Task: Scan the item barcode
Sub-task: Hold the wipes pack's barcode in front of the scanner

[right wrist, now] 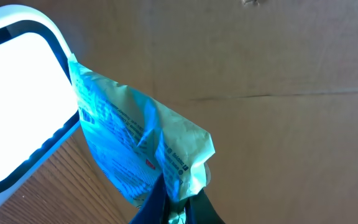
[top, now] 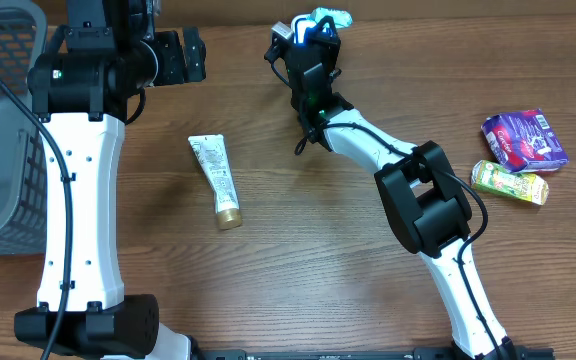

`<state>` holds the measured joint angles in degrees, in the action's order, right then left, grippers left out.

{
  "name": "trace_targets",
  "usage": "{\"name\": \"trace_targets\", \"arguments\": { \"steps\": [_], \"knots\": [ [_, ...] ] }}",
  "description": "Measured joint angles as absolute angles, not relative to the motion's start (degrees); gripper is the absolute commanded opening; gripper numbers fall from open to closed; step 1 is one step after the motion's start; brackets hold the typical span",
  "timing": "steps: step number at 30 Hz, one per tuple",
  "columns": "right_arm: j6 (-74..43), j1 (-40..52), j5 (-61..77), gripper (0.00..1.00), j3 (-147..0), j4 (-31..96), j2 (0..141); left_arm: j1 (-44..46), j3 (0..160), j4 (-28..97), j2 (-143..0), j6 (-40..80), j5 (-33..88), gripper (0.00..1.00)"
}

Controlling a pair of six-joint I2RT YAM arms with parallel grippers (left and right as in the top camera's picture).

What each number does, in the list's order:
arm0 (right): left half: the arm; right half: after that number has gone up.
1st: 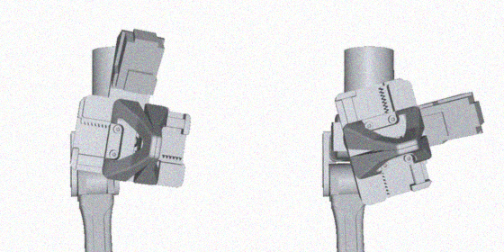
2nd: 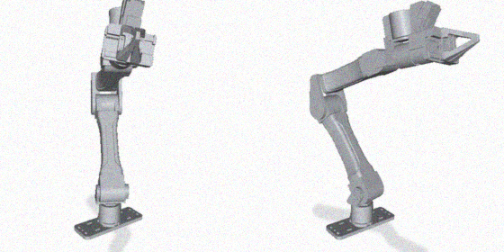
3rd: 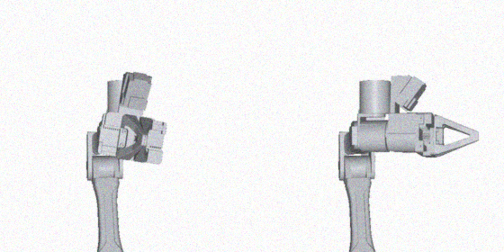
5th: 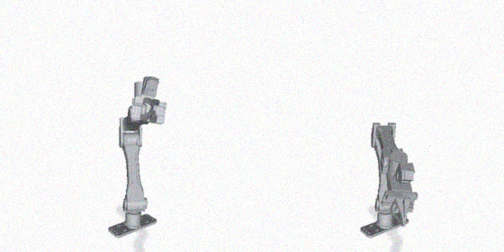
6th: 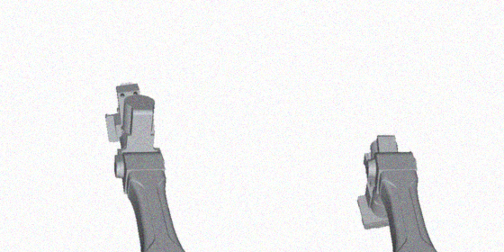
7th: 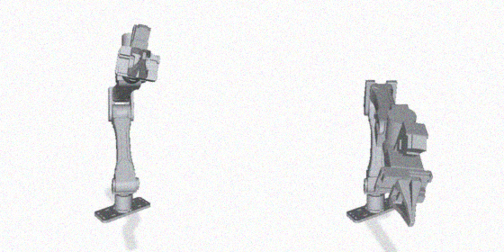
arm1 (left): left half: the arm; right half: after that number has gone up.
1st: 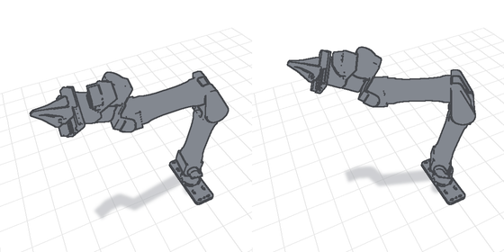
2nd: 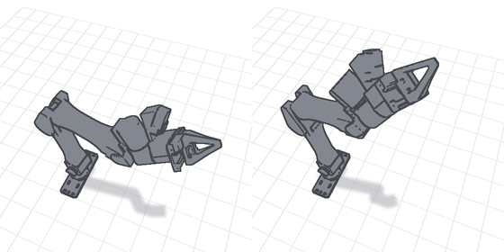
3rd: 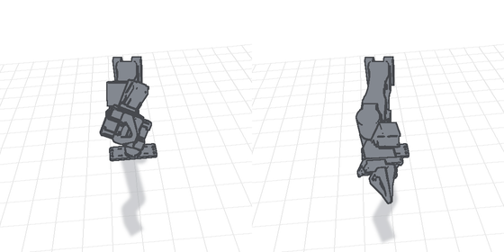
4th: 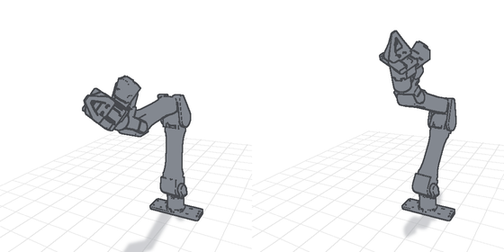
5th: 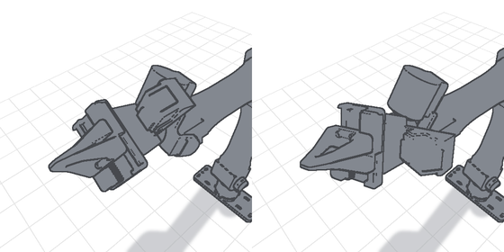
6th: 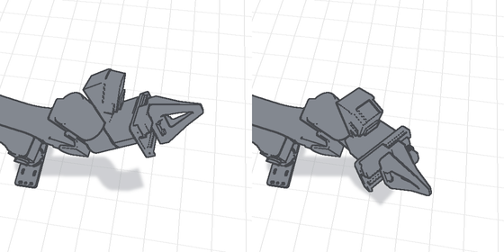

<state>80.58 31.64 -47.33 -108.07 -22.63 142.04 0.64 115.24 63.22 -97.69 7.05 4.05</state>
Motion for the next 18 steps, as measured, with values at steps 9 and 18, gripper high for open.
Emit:
{"name": "trace_targets", "arguments": {
  "steps": [9, 18],
  "knots": [
    [81.03, 32.62, -47.42, 0.04, -108.07, -25.45, 142.04, 0.64, 115.24, 63.22, -97.67, 7.05, 4.05, 1.0],
    [85.6, 34.81, -50.28, 0.04, -108.07, -32.1, 142.04, 0.64, 115.24, 63.22, -97.69, 7.07, 4.05, 1.0]
  ]
}}
